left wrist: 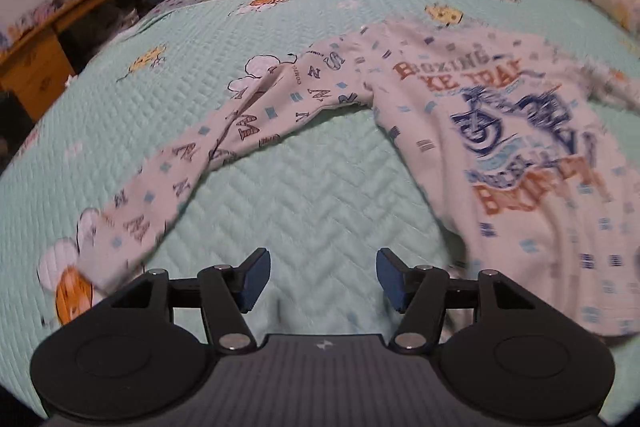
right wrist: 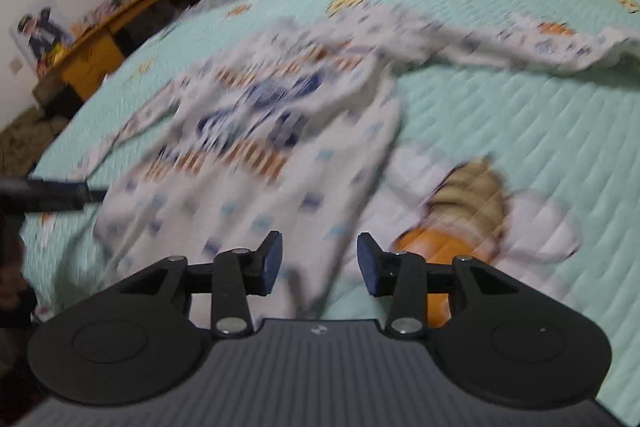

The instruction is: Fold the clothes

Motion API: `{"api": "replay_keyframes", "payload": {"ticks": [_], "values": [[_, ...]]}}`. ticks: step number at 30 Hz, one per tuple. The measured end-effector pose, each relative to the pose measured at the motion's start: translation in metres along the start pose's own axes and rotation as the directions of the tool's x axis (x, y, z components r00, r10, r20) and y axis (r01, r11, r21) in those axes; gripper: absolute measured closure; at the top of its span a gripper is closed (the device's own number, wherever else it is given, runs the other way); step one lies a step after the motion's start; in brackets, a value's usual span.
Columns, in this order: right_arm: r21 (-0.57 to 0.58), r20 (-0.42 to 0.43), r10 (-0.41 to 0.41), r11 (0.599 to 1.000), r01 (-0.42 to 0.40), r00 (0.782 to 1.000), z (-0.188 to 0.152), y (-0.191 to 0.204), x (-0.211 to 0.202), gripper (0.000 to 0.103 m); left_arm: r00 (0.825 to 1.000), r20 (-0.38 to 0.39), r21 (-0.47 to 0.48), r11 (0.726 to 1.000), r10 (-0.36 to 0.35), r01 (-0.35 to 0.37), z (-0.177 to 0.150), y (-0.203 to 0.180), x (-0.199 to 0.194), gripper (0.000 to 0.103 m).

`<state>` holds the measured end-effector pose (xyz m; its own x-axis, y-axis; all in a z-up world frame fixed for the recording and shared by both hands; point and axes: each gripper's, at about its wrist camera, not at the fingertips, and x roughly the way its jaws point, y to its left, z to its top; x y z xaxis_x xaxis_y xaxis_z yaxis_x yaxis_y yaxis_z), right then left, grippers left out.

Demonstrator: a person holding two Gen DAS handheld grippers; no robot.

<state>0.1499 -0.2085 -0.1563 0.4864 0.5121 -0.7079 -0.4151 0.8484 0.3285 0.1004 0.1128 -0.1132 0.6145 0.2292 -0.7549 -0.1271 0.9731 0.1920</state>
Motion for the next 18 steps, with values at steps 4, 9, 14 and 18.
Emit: {"api": "replay_keyframes", "payload": {"ticks": [4, 9, 14, 18], "values": [[-0.106, 0.031, -0.082, 0.991, 0.085, 0.996, -0.012, 0.025, 0.004, 0.100, 1.000, 0.011, -0.046, 0.999, -0.001, 0.002, -0.016, 0.003, -0.030, 0.033], [-0.191, 0.201, -0.302, 0.921, 0.340, 0.932, 0.004, 0.021, -0.039, 0.100, 1.000, 0.011, -0.045, 0.999, 0.025, -0.024, -0.028, 0.002, -0.053, 0.022], [-0.120, 0.161, -0.518, 0.835, 0.538, 0.840, 0.020, -0.034, -0.052, 0.100, 0.998, -0.037, -0.009, 0.999, 0.047, -0.047, -0.043, -0.009, -0.047, 0.021], [0.061, 0.177, -0.536, 0.843, 0.534, 0.826, 0.009, -0.054, -0.076, 0.092, 0.996, -0.053, 0.008, 0.997, 0.072, -0.071, -0.049, -0.015, -0.037, 0.017]]}}
